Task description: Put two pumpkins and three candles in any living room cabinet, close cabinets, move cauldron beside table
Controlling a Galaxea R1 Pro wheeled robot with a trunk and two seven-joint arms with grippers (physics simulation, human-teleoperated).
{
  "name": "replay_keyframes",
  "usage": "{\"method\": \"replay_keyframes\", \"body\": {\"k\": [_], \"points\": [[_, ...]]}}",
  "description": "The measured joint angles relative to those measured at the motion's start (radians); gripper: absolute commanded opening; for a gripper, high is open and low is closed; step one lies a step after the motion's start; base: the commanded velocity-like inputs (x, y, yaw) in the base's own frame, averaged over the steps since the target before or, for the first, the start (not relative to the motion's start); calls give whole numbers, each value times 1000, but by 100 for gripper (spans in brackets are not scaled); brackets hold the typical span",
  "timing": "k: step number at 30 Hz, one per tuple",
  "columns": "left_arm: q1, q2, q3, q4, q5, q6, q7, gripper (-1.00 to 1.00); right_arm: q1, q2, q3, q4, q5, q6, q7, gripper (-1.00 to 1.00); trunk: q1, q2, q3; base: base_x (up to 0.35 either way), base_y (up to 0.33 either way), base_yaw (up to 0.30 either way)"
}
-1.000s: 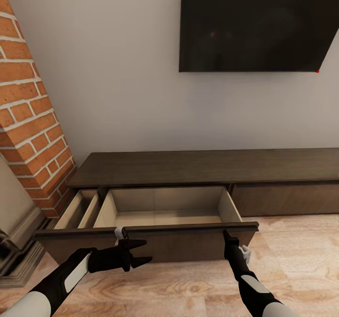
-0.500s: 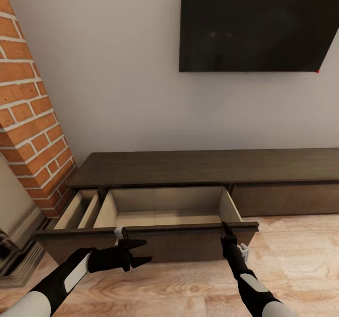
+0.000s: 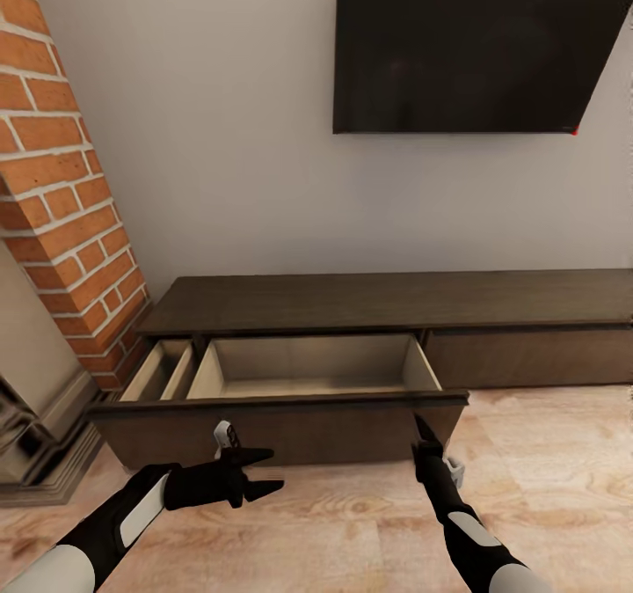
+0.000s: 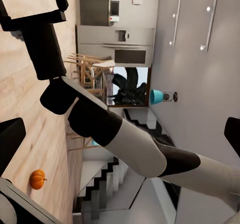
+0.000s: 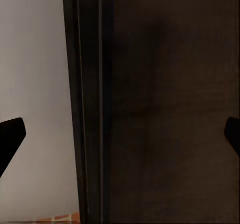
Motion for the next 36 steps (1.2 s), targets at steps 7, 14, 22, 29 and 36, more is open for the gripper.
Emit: {"method": "replay_keyframes", "body": {"k": [7, 14, 22, 29, 36], "points": [[0, 0, 0, 2, 0, 0, 1, 100, 0, 0, 0, 0, 1, 1, 0, 100, 0, 0, 0, -168, 0, 0], [0, 3, 2, 9, 0, 0, 0, 100, 0, 0, 0, 0, 1, 2, -1, 100, 0, 0, 0, -15, 0, 0], [0, 5, 3, 11, 0, -1, -1, 100, 0, 0, 1, 0, 2, 3, -5, 100, -4, 7, 3, 0, 0, 0], [0, 5, 3, 11, 0, -1, 0, 100, 0, -2, 4, 0, 6, 43, -39, 100, -31, 56, 25, 0, 0, 0], [0, 1, 3, 13, -4, -2, 9, 100, 0, -8, 10, 77, 43, 183, -109, 100, -58, 105, 47, 0, 0, 0]]}}
